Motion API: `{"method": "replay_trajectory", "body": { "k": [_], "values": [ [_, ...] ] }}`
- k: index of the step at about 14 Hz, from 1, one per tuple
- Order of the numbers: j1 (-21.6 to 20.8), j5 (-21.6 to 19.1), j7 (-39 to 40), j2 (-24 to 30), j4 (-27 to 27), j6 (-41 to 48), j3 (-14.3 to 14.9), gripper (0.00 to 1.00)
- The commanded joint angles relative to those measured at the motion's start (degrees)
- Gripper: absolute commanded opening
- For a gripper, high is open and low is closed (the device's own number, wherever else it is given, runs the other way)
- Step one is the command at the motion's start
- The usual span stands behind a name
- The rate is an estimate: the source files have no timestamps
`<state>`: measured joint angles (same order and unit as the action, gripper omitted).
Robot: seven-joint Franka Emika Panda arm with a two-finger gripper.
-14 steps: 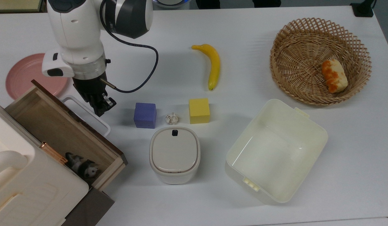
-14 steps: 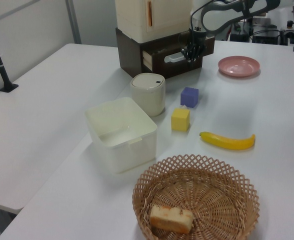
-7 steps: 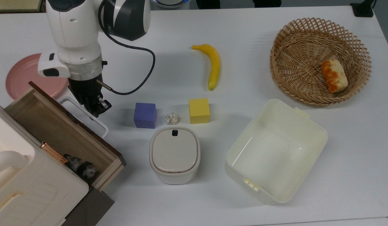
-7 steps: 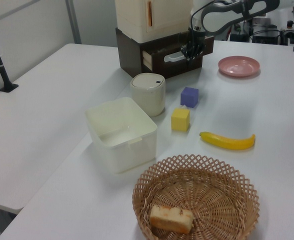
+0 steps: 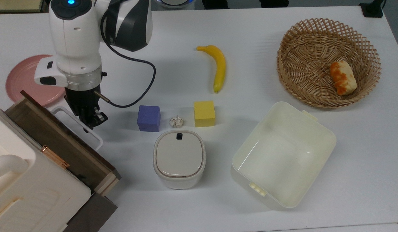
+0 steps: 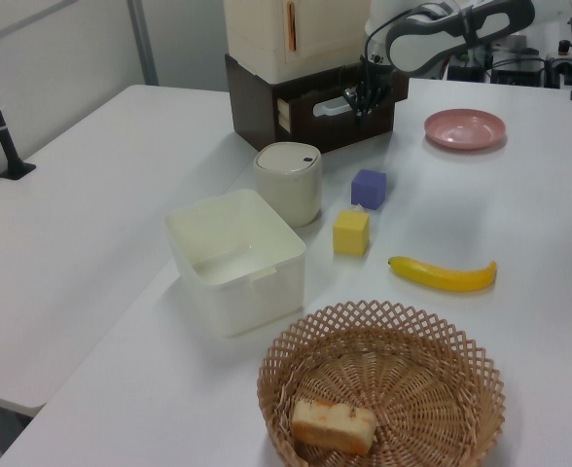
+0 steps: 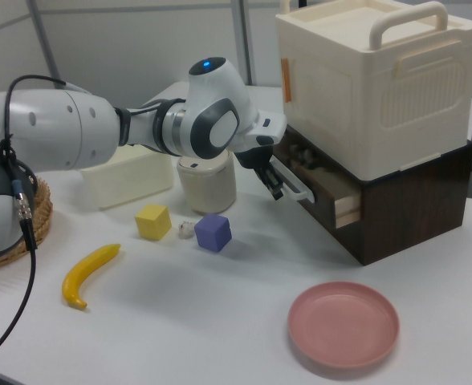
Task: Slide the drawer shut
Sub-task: 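Push the drawer front with the gripper into the wooden unit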
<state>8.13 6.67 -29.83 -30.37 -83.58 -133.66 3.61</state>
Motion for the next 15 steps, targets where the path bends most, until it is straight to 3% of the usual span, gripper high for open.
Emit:
{"method": "replay_trajectory", "body": {
  "k": [1, 10, 15],
  "values": [
    [-0.4, 1.8, -1.9, -2.2, 2.4, -3.8, 1.6, 0.00],
    [-0.3, 4.3, -2.7, -5.5, 2.4, -18.6, 3.4, 0.00],
    [-0.3, 4.3, -2.7, -6.4, 2.4, -21.5, 3.6, 0.00]
  ]
}}
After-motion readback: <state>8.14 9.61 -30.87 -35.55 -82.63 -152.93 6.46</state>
